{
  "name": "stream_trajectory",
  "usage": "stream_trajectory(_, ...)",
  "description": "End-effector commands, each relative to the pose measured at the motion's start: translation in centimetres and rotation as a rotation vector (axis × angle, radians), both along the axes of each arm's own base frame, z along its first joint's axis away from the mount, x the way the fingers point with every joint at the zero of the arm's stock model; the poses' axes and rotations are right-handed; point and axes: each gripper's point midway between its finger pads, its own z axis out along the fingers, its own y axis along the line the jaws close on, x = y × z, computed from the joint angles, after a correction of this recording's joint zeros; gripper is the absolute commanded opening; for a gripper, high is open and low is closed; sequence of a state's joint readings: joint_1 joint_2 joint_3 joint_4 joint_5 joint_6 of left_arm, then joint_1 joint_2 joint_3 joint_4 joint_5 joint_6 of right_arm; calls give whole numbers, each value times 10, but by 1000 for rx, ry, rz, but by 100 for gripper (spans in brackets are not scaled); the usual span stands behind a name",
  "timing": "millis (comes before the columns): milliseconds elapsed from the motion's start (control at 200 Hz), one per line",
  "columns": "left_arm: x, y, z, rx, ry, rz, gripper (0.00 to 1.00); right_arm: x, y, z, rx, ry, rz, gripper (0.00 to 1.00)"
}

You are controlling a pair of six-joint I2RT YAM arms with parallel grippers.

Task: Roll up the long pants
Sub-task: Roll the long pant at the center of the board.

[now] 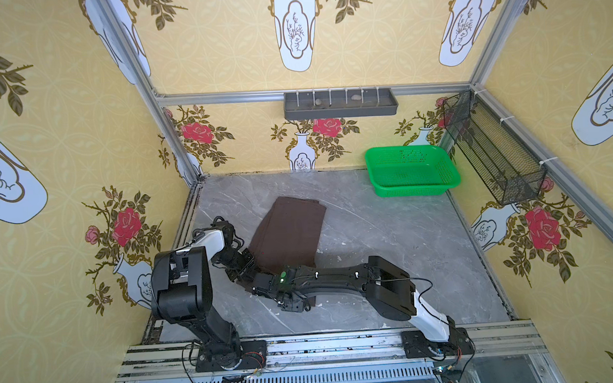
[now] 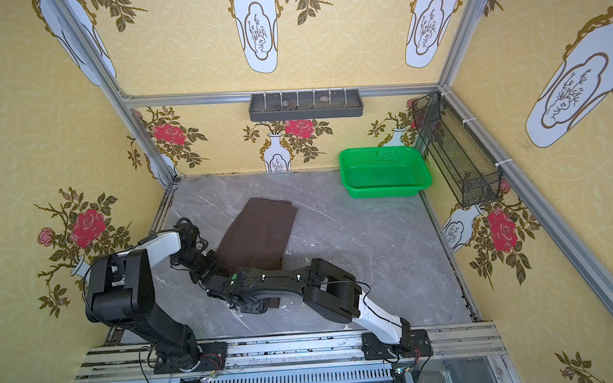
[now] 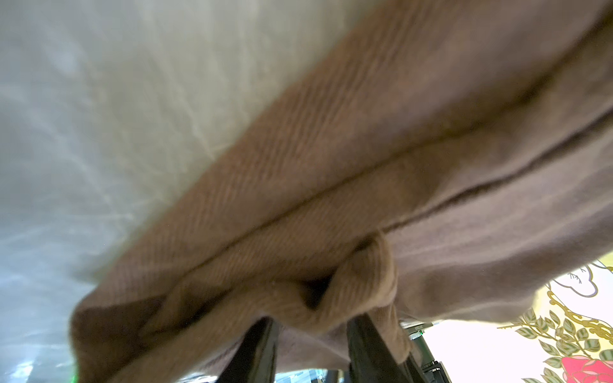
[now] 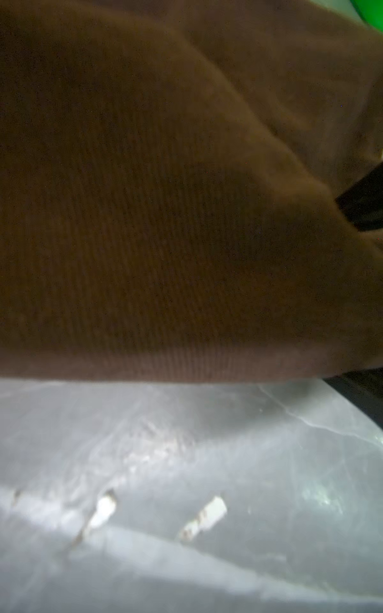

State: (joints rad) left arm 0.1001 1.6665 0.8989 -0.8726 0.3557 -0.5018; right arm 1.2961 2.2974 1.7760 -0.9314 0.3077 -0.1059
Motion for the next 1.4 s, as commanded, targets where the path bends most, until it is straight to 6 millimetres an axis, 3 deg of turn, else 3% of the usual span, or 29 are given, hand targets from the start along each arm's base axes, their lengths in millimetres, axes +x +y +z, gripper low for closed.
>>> stream_trajectory(0,-1,6,1,30,-6,-20,36,21,-6,-40,-34,-42,-18,44)
stream_trajectory(105,5,10,12,35,-42,1,36,28,-10,-47,-35,-19,-39,21)
stream_trajectory(195,13,17,28,54,-98,47,36,29,-12,-45,-25,12,-56,11)
stream_trajectory(300,29,35,58,122,-202,112,37,28,-12,-28,9,72,-102,0)
stream_trajectory(440,43,65,99,280,-321,149,38,17,-2,11,121,223,-145,0)
stream_trajectory(530,47,78,113,341,-345,142,38,5,7,35,189,357,-157,0)
stream_trajectory(770,48,87,110,329,-340,171,38,-37,29,88,330,801,-175,0)
stream_trajectory(955,47,85,108,316,-337,149,39,-46,33,103,430,1190,-263,0)
stream_trajectory(1160,42,83,105,306,-316,127,38,-9,36,126,661,1494,-377,0)
stream_trajectory(1280,40,80,102,294,-307,121,39,20,35,140,778,1563,-401,0)
stream_trajectory(1395,40,76,97,265,-298,131,38,41,31,137,821,1571,-440,2)
